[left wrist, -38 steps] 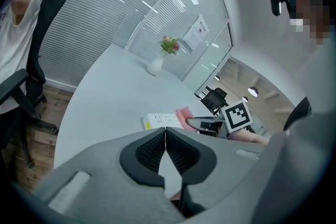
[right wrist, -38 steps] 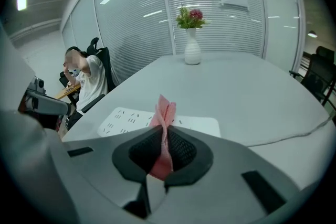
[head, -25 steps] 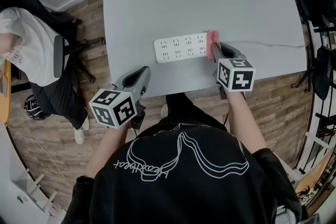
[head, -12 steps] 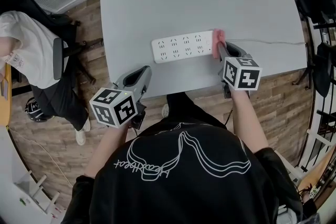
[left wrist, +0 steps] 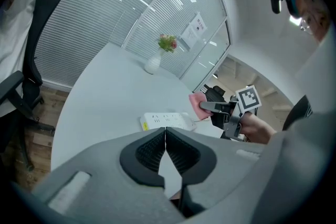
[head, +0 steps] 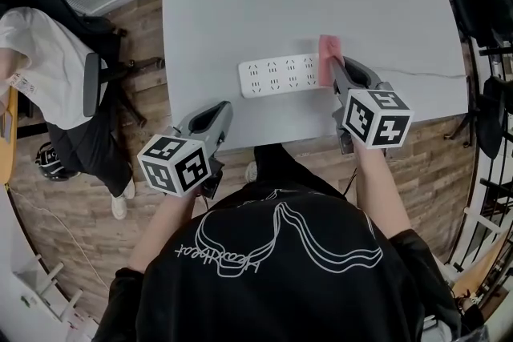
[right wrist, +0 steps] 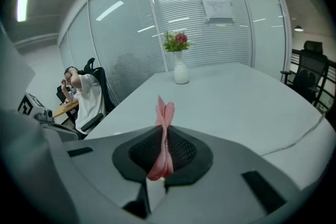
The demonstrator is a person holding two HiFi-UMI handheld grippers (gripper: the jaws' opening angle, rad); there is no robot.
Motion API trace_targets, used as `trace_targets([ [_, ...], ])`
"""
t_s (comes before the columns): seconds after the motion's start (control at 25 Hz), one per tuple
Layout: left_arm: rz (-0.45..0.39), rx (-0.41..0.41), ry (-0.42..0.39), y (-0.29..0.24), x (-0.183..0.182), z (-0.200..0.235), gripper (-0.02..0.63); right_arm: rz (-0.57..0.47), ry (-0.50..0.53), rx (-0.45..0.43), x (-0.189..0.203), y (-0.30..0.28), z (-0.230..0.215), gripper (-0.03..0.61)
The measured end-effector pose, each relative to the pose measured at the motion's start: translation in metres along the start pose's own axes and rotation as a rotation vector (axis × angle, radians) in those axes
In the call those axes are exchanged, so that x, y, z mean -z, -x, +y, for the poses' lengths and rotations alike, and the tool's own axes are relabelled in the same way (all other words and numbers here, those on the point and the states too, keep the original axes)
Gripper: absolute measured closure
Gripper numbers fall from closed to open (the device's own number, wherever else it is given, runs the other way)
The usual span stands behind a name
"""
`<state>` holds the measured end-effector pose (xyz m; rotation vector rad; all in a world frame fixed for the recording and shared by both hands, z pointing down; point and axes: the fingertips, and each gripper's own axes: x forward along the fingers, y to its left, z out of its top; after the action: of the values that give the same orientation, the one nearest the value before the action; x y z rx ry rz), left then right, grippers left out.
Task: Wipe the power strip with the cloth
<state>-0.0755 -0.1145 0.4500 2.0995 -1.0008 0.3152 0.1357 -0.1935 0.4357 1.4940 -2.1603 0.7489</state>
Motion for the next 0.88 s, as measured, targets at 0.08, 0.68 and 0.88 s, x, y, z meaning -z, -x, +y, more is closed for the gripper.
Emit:
trace_targets([
  [0.08, -0.009, -0.006, 0.006, 0.004, -0.001, 0.001, 0.600, -0.008, 0.006, -0.036, -0.006, -0.003, 0.015, 0.545],
  [0.68, -0.044, -0.054, 0.045, 0.030, -0.001, 0.022, 0.600, 0.112, 0.133, -0.301, 0.029, -0.058, 0.152, 0.545],
  [0.88, -0.047, -0.066, 0.055, 0.035, 0.002, 0.029, 0.600, 0.154, 0.202, -0.294, 0.049, -0.072, 0.161, 0.545],
])
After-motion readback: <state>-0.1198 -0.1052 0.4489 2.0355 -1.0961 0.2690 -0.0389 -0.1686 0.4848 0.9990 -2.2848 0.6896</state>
